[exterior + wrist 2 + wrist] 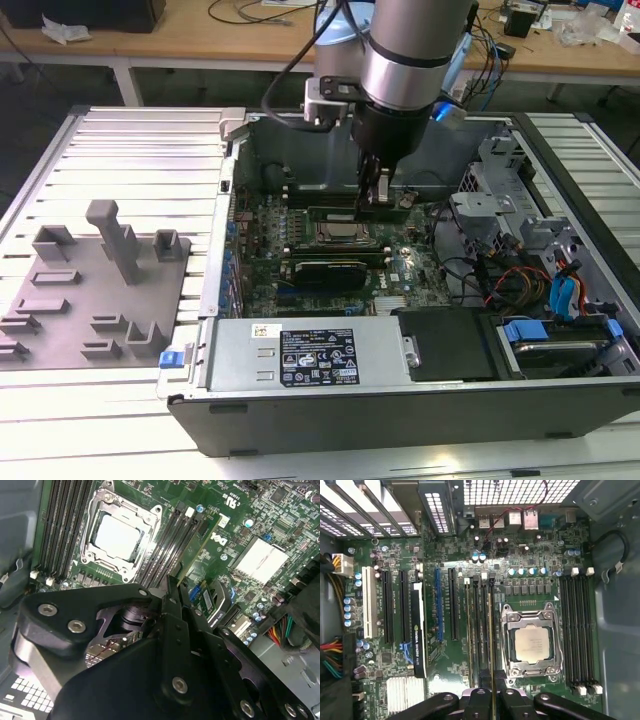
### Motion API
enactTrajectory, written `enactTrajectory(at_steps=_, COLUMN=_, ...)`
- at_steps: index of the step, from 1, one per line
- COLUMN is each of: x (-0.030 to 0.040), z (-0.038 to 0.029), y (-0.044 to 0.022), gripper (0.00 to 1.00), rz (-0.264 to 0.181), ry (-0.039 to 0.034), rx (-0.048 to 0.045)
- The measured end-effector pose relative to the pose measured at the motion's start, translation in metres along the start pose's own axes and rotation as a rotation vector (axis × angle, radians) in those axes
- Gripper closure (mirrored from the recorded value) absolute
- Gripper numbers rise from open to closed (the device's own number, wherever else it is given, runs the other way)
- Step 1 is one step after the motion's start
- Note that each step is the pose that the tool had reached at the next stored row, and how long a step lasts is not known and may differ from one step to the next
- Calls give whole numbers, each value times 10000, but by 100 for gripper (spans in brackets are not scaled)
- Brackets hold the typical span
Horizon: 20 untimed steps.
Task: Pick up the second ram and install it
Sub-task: 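Insert the second ram into the second slot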
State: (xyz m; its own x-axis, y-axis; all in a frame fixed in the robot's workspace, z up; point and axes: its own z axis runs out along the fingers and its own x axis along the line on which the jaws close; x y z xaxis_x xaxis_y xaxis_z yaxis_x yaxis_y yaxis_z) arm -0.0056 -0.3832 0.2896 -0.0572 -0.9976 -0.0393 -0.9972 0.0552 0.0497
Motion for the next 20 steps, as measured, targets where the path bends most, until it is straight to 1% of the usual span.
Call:
enactTrajectory(at_steps=7, x=-2, z=101, y=-4, gripper=87, rz=1, ry=0, rx=0)
enactTrajectory(at_steps=8, x=-4, z=131, y=0, gripper=87, rz=2, ry=-1, rx=0)
enactTrajectory(at_steps=11, x=-7, z=170, y=33, gripper=87, rz=-8, ry=0, rx=-1)
enactTrajectory(at_steps=12, x=-8, z=191, y=54, gripper=87, rz=-16, ry=1, rx=-1)
enactTrajectory(at_steps=13, x=-9, z=227, y=66, gripper=87, rz=-15, ry=1, rx=-1)
enactTrajectory(at_steps=14, x=-9, z=278, y=80, gripper=87, rz=-15, ry=0, rx=-1)
enactTrajectory(at_steps=16, x=-5, z=335, y=102, gripper=87, rz=-15, ry=0, rx=-1)
enactTrajectory(at_steps=18, x=-2, z=374, y=119, gripper=87, rz=-15, ry=1, rx=-1)
enactTrajectory(at_steps=20, x=0, z=443, y=128, gripper=87, rz=-17, ry=0, rx=-1)
